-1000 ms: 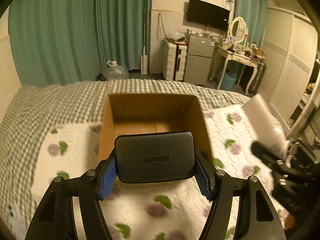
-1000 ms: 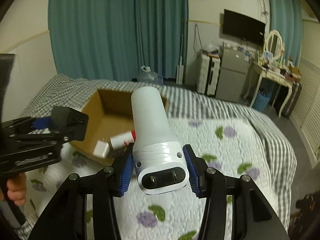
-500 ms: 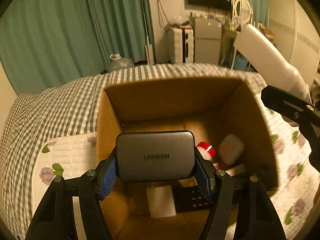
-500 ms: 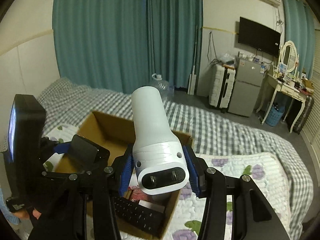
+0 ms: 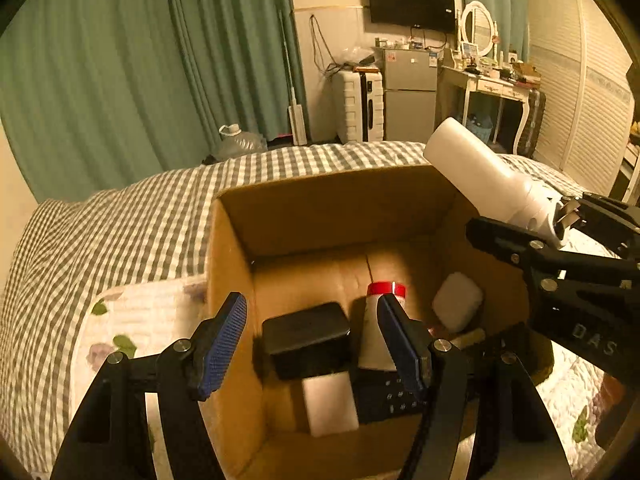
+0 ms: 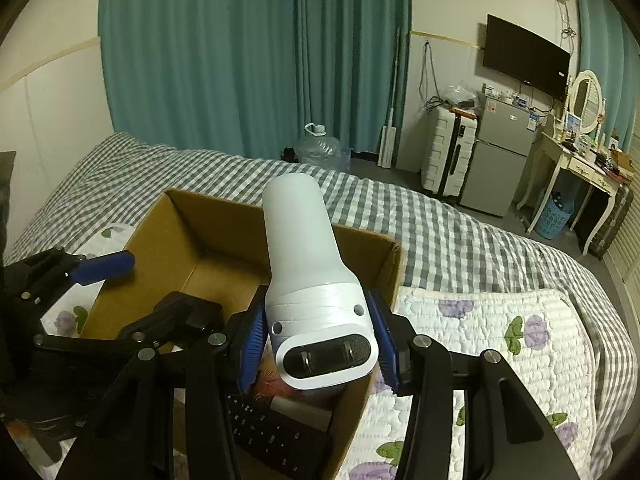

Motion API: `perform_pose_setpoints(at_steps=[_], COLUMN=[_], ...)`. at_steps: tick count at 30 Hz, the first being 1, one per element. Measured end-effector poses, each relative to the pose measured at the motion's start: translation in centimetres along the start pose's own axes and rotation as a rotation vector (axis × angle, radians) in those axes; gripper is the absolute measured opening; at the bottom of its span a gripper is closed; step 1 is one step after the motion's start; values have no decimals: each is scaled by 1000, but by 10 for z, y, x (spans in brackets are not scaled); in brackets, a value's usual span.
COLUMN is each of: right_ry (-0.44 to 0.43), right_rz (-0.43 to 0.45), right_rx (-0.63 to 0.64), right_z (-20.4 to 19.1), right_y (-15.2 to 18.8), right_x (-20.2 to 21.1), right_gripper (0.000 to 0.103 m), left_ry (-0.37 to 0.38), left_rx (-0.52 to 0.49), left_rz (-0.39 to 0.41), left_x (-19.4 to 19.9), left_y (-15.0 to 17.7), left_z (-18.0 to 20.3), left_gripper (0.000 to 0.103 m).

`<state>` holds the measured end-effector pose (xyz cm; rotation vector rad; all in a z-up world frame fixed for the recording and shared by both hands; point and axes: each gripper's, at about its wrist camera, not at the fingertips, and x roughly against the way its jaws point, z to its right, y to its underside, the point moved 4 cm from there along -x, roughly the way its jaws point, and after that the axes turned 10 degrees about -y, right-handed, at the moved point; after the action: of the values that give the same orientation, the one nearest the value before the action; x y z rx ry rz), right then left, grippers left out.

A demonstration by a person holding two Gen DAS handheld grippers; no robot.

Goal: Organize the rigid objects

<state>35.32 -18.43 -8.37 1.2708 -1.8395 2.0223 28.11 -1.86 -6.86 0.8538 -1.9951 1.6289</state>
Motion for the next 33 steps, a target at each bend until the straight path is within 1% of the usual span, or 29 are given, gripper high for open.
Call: perform_pose_setpoints(at_steps=[5,9,10,11,12,14,16,18,22,25,27,31,33], right_ry=[-30,-60,-65,-67,-78,-83,-60,-32,-19,-14,4,38,51], right_rz=[-40,-49,-43,-34,-28,-29,-28,-17,35,86,122,162,182], right_rx=[-10,-42,-50,-50,-55,-65,-54,-48,-64,-73,-65,-52,-50], right_z=[-1,6,8,9,9,9,7,5,4,1,-2,-10,-14], right_y=[10,19,20,21,21,21,20,18,8,-1,-6,-9,-7], right_x=[-17,-31,-33,-33,-33,-31,-27,-19,10,38,59,92,107], right_gripper=[47,48,49,55,58,59,60,63,64,67,69,71,77], left_ry=[5,11,12,10,12,13,14,10,7,2,8,4,-12], left_rx=[40,53,53,50,47,45,44,46,56,92,112,123,118], left_rz=[-4,-14,-15,-13,-10,-1,6,19,47,94,118,166,199], left_x=[4,-1,-1,-1,-1,2,6,14,31,51,64,89,105], left_y=[0,2,3,4,4,4,3,1,-2,-7,-10,-12,-8], left_z=[-8,-9,-8,-7,-6,-5,-4,-6,-11,-18,-22,-24,-23], left_gripper=[71,71,71,71,71,71,71,71,71,71,71,71,71])
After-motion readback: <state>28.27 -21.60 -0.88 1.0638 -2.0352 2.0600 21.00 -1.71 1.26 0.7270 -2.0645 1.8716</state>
